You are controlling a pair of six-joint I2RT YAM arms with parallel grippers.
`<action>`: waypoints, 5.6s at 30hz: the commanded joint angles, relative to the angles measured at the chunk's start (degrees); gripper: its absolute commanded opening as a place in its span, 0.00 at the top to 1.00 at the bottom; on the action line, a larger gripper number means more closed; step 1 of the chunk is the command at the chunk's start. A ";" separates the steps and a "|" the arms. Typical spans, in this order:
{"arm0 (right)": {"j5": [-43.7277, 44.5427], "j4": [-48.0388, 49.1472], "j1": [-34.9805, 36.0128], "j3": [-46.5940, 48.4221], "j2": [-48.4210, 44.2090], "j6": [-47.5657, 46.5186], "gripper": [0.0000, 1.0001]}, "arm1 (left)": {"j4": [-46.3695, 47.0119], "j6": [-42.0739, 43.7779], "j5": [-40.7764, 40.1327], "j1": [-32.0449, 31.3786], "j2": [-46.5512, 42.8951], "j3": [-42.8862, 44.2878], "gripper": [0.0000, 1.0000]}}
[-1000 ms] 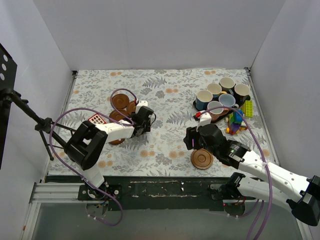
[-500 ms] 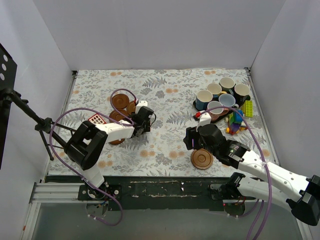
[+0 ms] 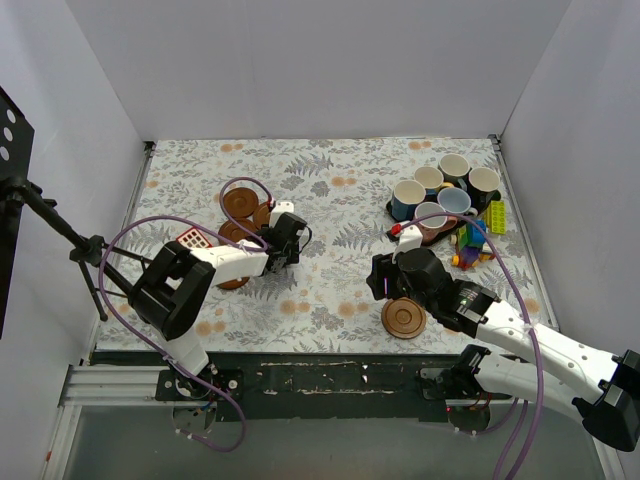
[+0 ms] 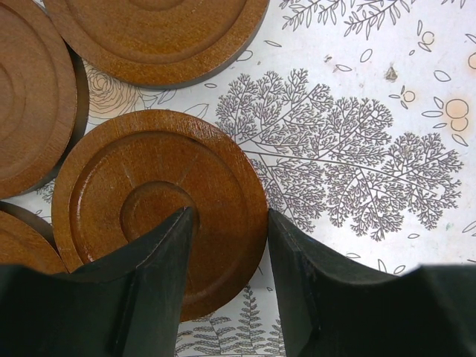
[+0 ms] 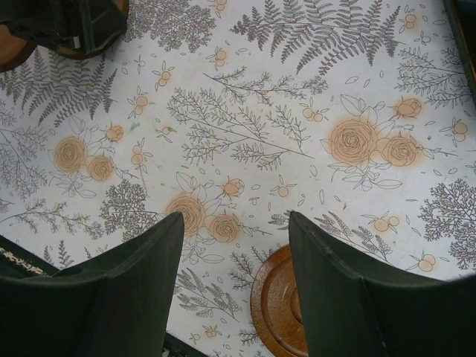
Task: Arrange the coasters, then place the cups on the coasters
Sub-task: Move the coaster to the center of the board.
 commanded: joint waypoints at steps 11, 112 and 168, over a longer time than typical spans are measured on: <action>0.00 1.53 -0.05 -0.72 -0.56 0.71 0.34 | -4.10 0.77 -2.26 1.03 -1.16 -0.29 0.56; -7.37 19.10 6.55 10.16 41.53 4.84 0.37 | -4.71 8.07 19.97 19.39 -28.58 -3.72 0.05; 5.37 -5.60 -12.79 -5.29 -13.75 -1.49 0.21 | -6.90 -12.59 3.99 -29.21 7.71 14.47 0.38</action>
